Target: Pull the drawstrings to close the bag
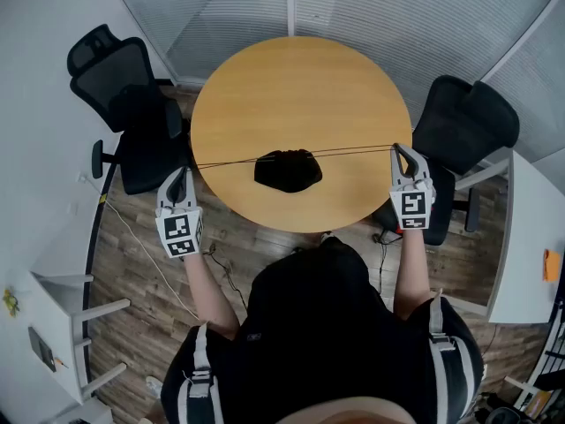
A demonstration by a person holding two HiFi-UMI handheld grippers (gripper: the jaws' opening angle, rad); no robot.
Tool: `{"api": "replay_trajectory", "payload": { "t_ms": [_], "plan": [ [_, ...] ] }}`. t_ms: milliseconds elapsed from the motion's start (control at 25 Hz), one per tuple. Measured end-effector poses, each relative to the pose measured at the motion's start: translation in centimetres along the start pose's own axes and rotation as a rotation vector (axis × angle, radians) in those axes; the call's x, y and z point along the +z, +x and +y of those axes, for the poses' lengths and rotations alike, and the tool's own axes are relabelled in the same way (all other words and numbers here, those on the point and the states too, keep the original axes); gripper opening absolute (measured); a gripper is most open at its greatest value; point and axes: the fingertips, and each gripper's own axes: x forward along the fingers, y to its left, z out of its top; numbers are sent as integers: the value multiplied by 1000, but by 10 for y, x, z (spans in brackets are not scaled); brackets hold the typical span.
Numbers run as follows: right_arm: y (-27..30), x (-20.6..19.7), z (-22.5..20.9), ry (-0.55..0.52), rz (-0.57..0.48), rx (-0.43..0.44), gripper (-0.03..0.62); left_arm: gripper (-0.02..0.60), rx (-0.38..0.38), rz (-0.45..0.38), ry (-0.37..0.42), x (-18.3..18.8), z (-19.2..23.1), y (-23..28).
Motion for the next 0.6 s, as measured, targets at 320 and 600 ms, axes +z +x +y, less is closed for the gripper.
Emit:
{"api": "replay_trajectory", "payload": {
  "t_ms": [320, 600],
  "plan": [
    [5, 1, -1, 8, -10, -10, 58, 18, -6, 0, -2, -2, 0, 4],
    [10, 0, -3, 7, -4, -11, 60, 18, -13, -1, -2, -1, 1, 8]
  ]
}}
